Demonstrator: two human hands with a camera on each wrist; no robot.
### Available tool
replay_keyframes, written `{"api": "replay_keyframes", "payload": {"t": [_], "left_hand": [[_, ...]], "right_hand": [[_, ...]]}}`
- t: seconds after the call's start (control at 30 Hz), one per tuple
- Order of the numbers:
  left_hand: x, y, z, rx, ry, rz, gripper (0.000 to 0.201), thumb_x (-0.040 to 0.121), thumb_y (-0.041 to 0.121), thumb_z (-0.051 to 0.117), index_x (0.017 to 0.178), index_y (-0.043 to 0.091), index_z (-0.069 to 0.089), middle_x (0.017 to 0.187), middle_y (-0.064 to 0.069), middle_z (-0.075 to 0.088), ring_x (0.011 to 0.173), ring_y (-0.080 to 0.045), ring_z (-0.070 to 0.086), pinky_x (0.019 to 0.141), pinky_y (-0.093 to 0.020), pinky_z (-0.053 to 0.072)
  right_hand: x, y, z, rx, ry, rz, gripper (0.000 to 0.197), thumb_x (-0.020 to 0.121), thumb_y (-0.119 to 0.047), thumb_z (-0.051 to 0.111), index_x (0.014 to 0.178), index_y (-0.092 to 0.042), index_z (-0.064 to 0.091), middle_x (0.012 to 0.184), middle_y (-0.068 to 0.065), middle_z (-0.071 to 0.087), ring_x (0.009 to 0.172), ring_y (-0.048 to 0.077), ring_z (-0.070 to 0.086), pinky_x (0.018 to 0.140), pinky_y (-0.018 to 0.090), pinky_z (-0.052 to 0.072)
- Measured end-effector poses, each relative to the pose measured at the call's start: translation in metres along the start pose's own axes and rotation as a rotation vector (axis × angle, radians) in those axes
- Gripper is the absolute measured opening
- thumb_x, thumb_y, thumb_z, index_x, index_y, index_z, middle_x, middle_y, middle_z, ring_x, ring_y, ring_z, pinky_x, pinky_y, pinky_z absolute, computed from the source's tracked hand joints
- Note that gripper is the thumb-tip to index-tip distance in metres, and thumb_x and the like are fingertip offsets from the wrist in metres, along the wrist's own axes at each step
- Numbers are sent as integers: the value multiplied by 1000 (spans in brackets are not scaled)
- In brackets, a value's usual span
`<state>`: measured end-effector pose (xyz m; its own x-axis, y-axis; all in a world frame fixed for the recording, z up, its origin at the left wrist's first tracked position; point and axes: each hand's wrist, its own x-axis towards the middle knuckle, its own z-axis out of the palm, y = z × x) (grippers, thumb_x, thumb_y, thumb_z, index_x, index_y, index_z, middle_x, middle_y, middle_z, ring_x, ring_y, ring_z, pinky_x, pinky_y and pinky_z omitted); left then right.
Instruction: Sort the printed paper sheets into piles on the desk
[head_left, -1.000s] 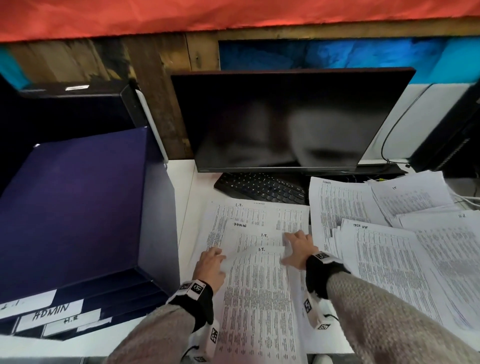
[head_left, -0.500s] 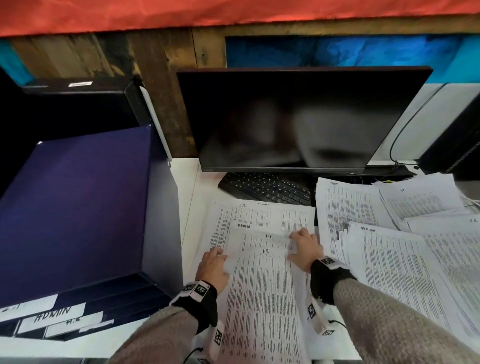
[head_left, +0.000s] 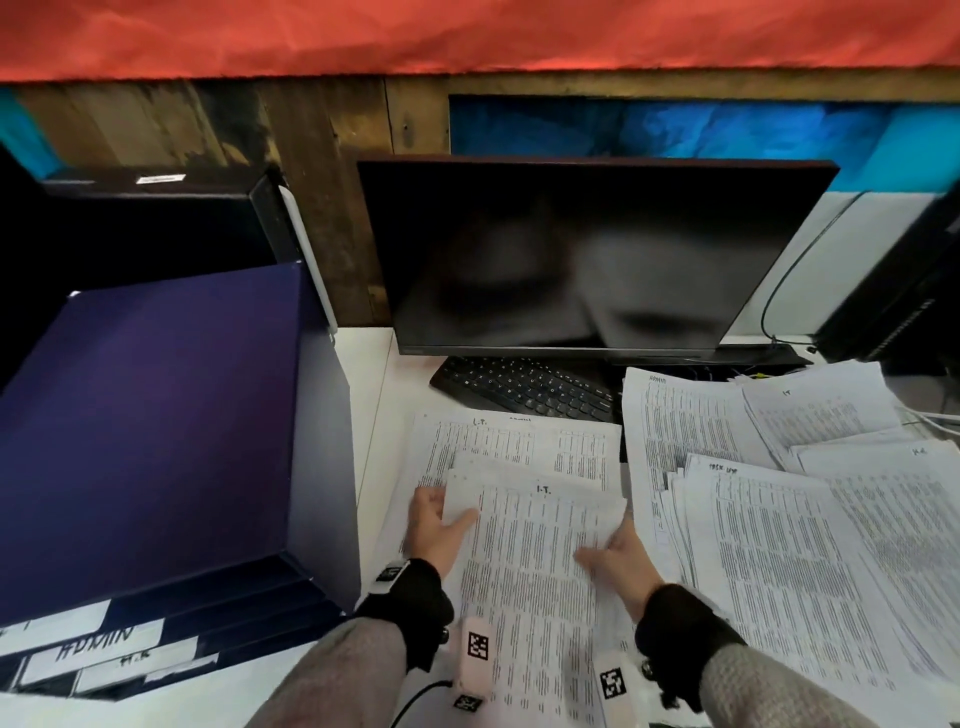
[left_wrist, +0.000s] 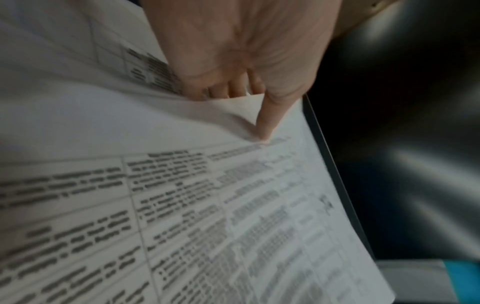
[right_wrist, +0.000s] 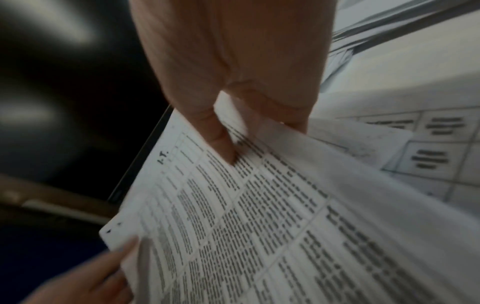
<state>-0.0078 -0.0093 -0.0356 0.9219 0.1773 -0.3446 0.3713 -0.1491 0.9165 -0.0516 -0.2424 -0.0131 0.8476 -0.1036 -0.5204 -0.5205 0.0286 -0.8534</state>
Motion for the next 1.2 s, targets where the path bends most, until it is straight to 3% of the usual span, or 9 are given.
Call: {"api": "replay_keyframes", "payload": {"t": [0.1,0.23,0.37,0.47,0.57,0.7,0.83,0.97,1.2], "left_hand": [[8,4,6,300,223,-7,31,92,21,57,121,12,48,120,-13,55,115,-32,51,99,-40,40],[21,6,-2,345,81,-192,30,96,16,46,123,8,53,129,-12,56,120,-32,51,100,-33,39],[18,5,-9,443,-37,-152,37,95,26,50,60,18,45,68,-4,51,74,-24,53,71,-27,37],[10,3,-13,503,-44,-101,47,95,24,52,54,19,28,55,2,32,55,-15,33,62,-25,25],[8,2,-19,406,-12,-52,43,90,23,60,57,24,34,63,4,41,70,-18,42,68,-24,30],[5,4,-25,409,14,5,23,86,18,65,68,17,52,71,2,55,76,-22,52,73,-25,41],[3,9,-21,700,-108,60,8,91,16,52,92,18,59,100,-1,54,97,-24,51,87,-32,43],[5,16,-15,831,-21,-71,29,95,25,39,111,32,63,152,-7,18,141,-30,15,115,-48,11],[9,15,-24,793,46,-186,15,88,23,48,88,34,59,131,-7,34,120,-32,33,105,-41,32]], "right_hand": [[-2,4,-1,-310,132,1,35,80,8,56,107,-14,55,102,13,68,92,28,65,82,40,55],[-5,3,-6,-455,147,46,27,82,6,52,105,-8,55,95,10,65,92,29,62,77,32,51],[-10,-4,-12,-491,52,16,28,83,7,50,90,-20,54,87,4,65,85,20,62,68,26,50],[-3,-1,-22,-494,100,46,22,82,4,49,94,-13,58,90,8,66,90,26,64,77,35,54],[1,4,-31,-448,111,80,16,82,1,53,91,-10,61,94,12,69,92,28,65,88,44,52],[1,8,-30,-366,130,82,12,83,1,56,86,-9,62,88,11,69,84,27,63,70,32,49],[5,12,-27,-317,169,49,14,81,1,56,88,-7,65,93,14,70,92,31,64,90,45,50],[3,10,-21,-274,168,18,15,85,0,55,94,-7,64,96,12,70,95,30,63,91,44,50],[8,6,-12,-305,149,-7,17,83,3,54,99,-2,58,98,18,67,95,36,64,83,46,53]]}}
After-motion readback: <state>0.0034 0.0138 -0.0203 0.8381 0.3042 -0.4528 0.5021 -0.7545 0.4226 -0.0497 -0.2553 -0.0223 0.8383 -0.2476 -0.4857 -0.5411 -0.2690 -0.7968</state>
